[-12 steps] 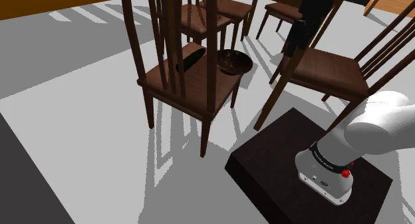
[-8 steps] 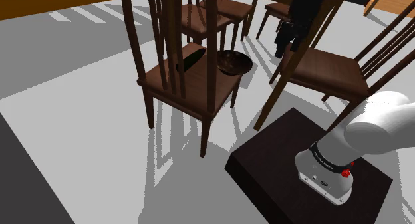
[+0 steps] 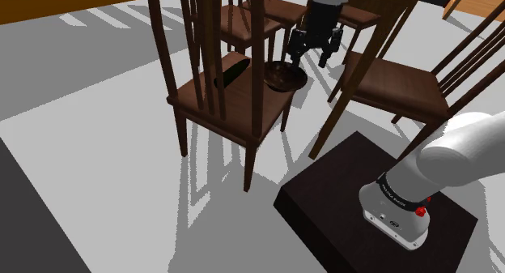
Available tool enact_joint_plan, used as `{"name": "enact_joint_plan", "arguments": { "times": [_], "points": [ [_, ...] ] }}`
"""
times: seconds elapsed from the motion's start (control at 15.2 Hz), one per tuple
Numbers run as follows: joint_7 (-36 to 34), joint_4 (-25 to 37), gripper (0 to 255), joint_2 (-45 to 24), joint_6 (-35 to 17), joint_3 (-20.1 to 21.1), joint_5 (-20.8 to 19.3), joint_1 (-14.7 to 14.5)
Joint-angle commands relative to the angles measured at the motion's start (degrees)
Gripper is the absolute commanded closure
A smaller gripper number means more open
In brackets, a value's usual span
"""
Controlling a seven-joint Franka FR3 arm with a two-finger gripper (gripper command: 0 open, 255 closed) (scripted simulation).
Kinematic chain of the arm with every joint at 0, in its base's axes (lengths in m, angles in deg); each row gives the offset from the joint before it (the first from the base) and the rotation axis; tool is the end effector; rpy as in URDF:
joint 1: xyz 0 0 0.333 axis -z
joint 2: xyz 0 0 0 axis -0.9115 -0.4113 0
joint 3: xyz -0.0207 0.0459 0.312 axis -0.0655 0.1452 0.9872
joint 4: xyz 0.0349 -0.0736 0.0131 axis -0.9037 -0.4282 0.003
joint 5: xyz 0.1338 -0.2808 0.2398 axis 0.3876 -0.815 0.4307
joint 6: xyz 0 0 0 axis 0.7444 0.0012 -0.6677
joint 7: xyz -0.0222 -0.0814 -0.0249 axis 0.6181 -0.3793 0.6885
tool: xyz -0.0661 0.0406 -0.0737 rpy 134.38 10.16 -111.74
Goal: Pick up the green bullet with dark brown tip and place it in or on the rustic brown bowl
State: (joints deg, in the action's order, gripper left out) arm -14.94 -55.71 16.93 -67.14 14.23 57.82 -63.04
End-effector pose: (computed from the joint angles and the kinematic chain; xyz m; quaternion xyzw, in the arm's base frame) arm 0.3963 0.1176 0.5250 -0.9902 0.1309 0.0463 0.0166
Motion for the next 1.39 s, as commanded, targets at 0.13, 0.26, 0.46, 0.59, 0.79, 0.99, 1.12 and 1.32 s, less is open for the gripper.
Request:
{"name": "enact_joint_plan", "arguments": {
  "times": [0.13,0.26,0.46,0.59,0.79,0.99,1.12,1.32],
  "points": [
    [-10.84,5.36,0,-8.69,-4.01,3.71,-0.6,1.7],
    [-16.19,8.52,0,-13.25,-5.6,5.16,-1.64,2.38],
    [-24.21,13.8,0,-20.29,-7.45,6.75,-3.9,3.06],
    [-29.46,17.67,0,-25.05,-8.28,7.33,-5.75,3.2],
    [-37.0,24.0,0,-32.17,-8.86,7.41,-8.71,2.82],
    [-43.92,30.98,0,-39.19,-8.69,6.66,-11.5,1.91],
    [-48.1,36.01,0,-43.79,-8.17,5.76,-13.1,1.07],
    [-53.74,44.24,0,-50.67,-6.84,4.07,-15.02,-0.27]
  ]
}}
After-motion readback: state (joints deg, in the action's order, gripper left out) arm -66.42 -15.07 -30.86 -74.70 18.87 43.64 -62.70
